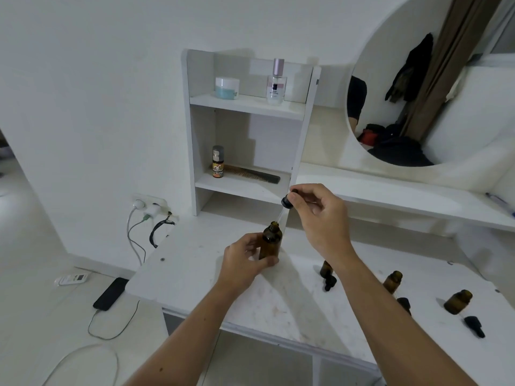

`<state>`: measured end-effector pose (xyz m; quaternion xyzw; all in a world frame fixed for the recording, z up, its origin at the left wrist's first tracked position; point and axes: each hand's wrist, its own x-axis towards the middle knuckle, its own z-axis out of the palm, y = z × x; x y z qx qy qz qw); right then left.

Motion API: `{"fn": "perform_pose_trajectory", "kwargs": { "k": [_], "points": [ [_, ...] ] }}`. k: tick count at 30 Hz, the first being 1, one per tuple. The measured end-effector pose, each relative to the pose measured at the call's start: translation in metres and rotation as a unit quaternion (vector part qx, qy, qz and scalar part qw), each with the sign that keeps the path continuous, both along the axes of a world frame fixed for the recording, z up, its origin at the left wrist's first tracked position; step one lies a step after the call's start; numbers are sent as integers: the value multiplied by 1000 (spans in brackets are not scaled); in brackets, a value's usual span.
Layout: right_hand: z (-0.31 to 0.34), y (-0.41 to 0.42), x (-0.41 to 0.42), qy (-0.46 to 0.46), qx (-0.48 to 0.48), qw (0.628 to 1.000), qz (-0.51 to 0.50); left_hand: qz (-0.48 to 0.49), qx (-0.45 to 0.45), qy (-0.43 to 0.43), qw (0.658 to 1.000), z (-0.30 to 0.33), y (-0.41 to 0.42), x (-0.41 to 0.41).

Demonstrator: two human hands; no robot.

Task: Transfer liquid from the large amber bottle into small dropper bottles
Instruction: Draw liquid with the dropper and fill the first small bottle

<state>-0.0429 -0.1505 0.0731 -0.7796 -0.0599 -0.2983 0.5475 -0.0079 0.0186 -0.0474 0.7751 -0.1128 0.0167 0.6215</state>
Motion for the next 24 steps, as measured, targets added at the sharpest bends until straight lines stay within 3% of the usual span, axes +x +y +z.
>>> {"fn": "perform_pose_trajectory", "kwargs": {
  "k": [10,24],
  "points": [
    [-21,8,15,79,-57,995,17,-1,-10,9,1000,-3,-2,2],
    [-32,11,15,71,-79,994,-5,-1,-8,2,1000,-4,-1,3]
  ]
}}
